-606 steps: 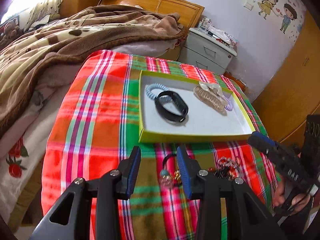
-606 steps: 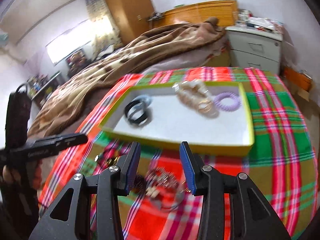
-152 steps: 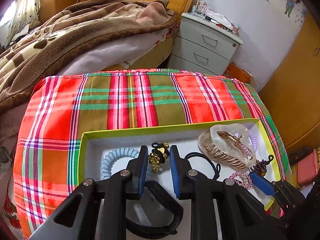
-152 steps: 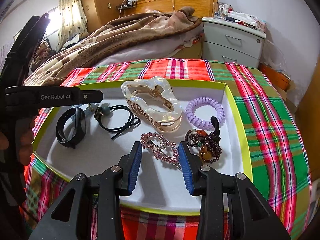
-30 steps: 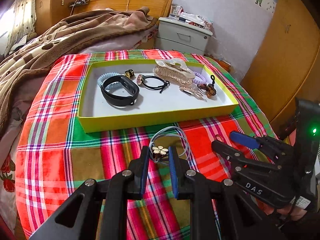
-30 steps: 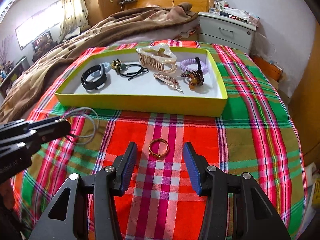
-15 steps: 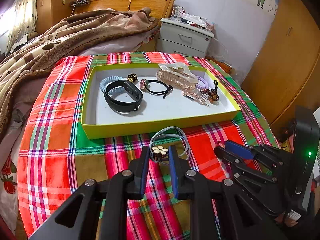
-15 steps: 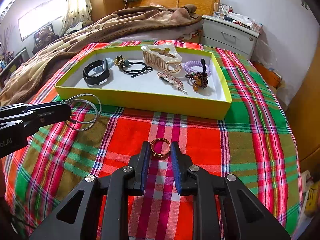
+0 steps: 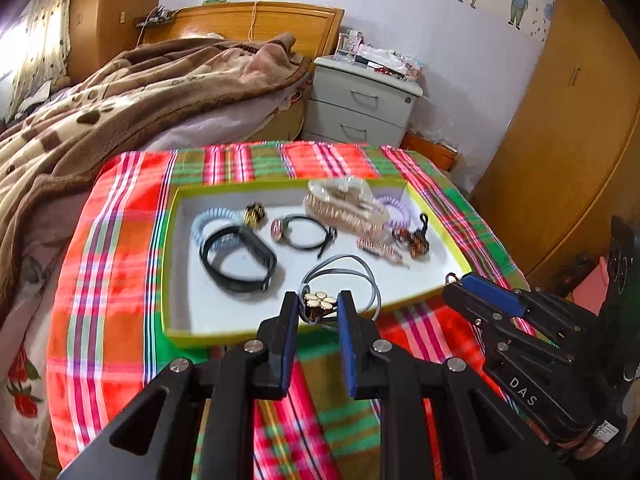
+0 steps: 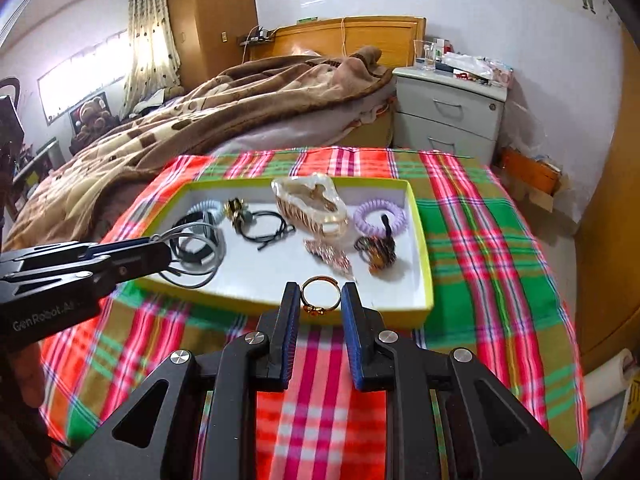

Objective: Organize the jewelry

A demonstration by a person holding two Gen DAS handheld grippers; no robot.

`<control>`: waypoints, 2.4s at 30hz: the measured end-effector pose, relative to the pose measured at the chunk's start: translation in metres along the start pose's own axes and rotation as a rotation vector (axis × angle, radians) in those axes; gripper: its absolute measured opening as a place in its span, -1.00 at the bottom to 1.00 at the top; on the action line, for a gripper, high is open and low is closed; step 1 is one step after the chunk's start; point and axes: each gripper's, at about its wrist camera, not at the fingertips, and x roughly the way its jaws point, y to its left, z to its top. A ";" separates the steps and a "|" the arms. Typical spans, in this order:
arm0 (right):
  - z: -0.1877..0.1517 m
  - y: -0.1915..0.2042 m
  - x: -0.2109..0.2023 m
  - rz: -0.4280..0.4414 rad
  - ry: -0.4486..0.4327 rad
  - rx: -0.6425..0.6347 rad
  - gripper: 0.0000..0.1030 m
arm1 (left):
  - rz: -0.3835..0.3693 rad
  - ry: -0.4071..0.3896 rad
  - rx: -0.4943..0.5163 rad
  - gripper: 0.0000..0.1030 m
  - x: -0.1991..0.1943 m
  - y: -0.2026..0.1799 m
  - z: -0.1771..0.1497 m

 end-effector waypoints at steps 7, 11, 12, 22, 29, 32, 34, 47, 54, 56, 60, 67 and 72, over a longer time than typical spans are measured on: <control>0.010 -0.001 0.030 0.012 0.048 -0.004 -0.57 | 0.023 0.023 0.003 -0.60 0.027 0.002 0.023; 0.013 -0.002 0.047 0.024 0.089 -0.012 -0.58 | 0.007 0.067 -0.004 -0.60 0.049 0.003 0.027; 0.013 -0.004 0.049 0.028 0.096 -0.012 -0.58 | 0.010 0.073 -0.001 -0.60 0.053 0.004 0.027; 0.012 -0.003 0.064 0.002 0.158 -0.045 -0.58 | 0.000 0.150 -0.002 -0.60 0.083 0.004 0.021; 0.013 -0.003 0.066 -0.011 0.170 -0.042 -0.58 | 0.002 0.167 -0.006 -0.59 0.087 0.005 0.020; 0.014 -0.002 0.067 -0.010 0.171 -0.042 -0.58 | 0.000 0.173 -0.012 -0.59 0.089 0.006 0.020; 0.015 -0.002 0.066 -0.019 0.169 -0.039 -0.57 | 0.001 0.170 -0.010 -0.58 0.089 0.006 0.021; 0.017 -0.002 0.032 -0.018 0.058 0.015 -0.22 | 0.013 0.137 -0.014 -0.23 0.069 0.003 0.018; 0.016 0.003 0.003 -0.022 -0.023 0.040 -0.22 | 0.029 0.072 -0.027 -0.18 0.040 0.001 0.014; 0.016 0.005 -0.004 -0.027 -0.043 0.038 -0.22 | 0.037 0.050 -0.033 -0.18 0.030 0.001 0.012; 0.012 0.011 -0.015 -0.042 -0.073 0.028 -0.22 | 0.095 -0.004 -0.023 -0.18 0.013 -0.003 0.008; 0.005 0.017 -0.025 -0.031 -0.091 0.042 -0.22 | 0.170 -0.060 -0.024 -0.18 -0.008 -0.004 -0.002; 0.001 0.022 -0.030 -0.032 -0.101 0.035 -0.22 | 0.190 -0.077 -0.040 -0.18 -0.016 -0.004 -0.005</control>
